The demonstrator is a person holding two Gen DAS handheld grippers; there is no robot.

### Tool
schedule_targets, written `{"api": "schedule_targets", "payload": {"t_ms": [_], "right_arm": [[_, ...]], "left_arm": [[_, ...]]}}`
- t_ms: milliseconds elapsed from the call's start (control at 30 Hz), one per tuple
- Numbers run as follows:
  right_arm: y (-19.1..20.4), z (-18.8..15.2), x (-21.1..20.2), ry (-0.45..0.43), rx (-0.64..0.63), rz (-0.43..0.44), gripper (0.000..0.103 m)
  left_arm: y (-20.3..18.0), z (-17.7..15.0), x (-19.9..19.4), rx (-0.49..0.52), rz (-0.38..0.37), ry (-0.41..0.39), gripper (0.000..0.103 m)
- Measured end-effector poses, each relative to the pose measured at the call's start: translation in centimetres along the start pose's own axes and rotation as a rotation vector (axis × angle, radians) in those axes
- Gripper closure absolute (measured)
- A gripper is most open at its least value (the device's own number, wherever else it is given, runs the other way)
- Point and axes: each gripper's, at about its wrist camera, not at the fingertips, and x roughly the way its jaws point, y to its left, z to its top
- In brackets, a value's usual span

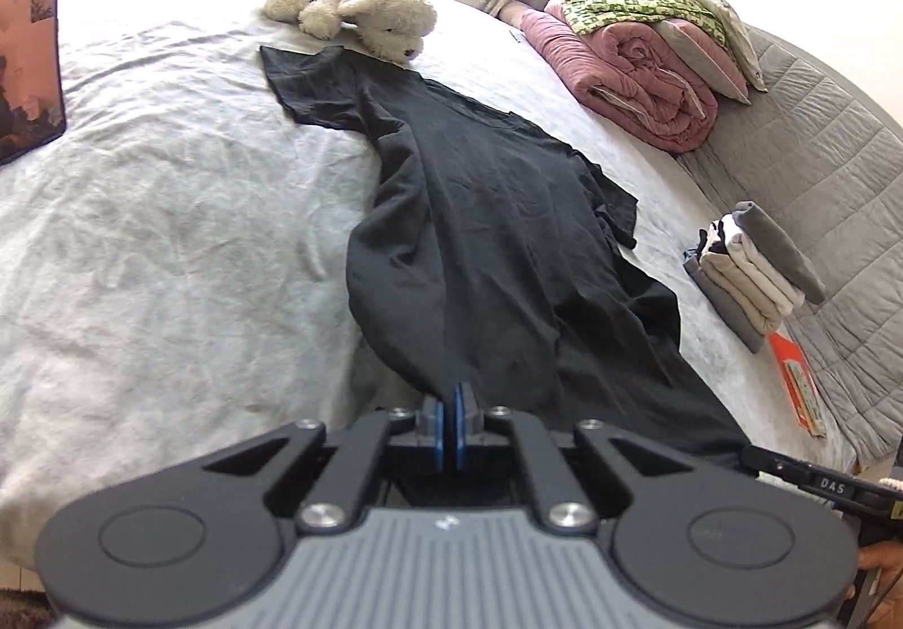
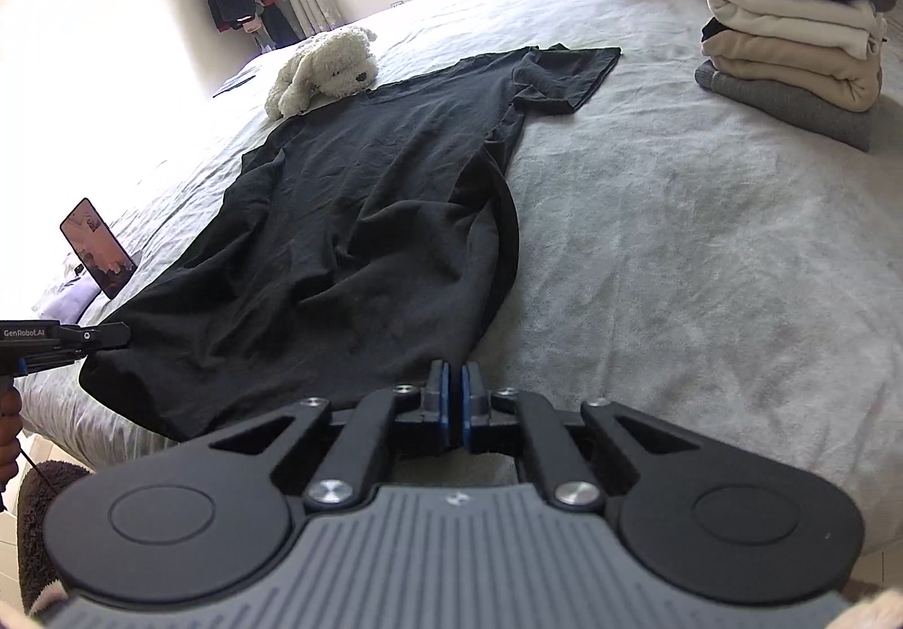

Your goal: Fold clothes

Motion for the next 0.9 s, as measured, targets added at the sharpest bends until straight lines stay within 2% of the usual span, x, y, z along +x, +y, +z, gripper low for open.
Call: {"api": "schedule_targets", "payload": {"t_ms": [200,400,467,500,533,567,600,667,900], "right_arm": [[0.2,0.3,-1.1,0.021,-0.045,-0.045,0.098],[1.2,0.6,0.1,0.085,-0.101,-0.069,0.096],[1.3,0.7,-0.1,0.083,-0.092,-0.055,0.094],[1.3,0.7,-0.2,0.082,-0.087,-0.047,0.087],[1.2,0.7,-0.3,0.079,-0.08,-0.046,0.086],[1.0,0.7,-0.5,0.074,-0.072,-0.046,0.082],[0.6,0.6,-0.6,0.069,-0.061,-0.051,0.071],[0.0,0.0,-0.9,0.065,-0.042,-0.063,0.064],[0.0,-3.3,-1.5,0.077,-0.063,-0.087,0.064]], "left_arm": [[1.3,-0.5,-1.0,-0.005,0.032,0.029,0.099],[2.6,-1.0,-2.0,-0.009,0.065,0.059,0.099],[2.8,-1.3,-2.1,-0.003,0.071,0.06,0.093],[3.0,-1.6,-2.1,0.007,0.077,0.062,0.081],[3.1,-1.9,-2.2,0.017,0.083,0.064,0.07],[3.2,-2.2,-2.3,0.027,0.089,0.066,0.067],[3.4,-2.5,-2.2,0.027,0.096,0.073,0.067],[3.9,-3.2,-2.0,0.027,0.11,0.088,0.067],[6.3,-5.4,-1.8,-0.116,0.067,0.112,0.067]]}}
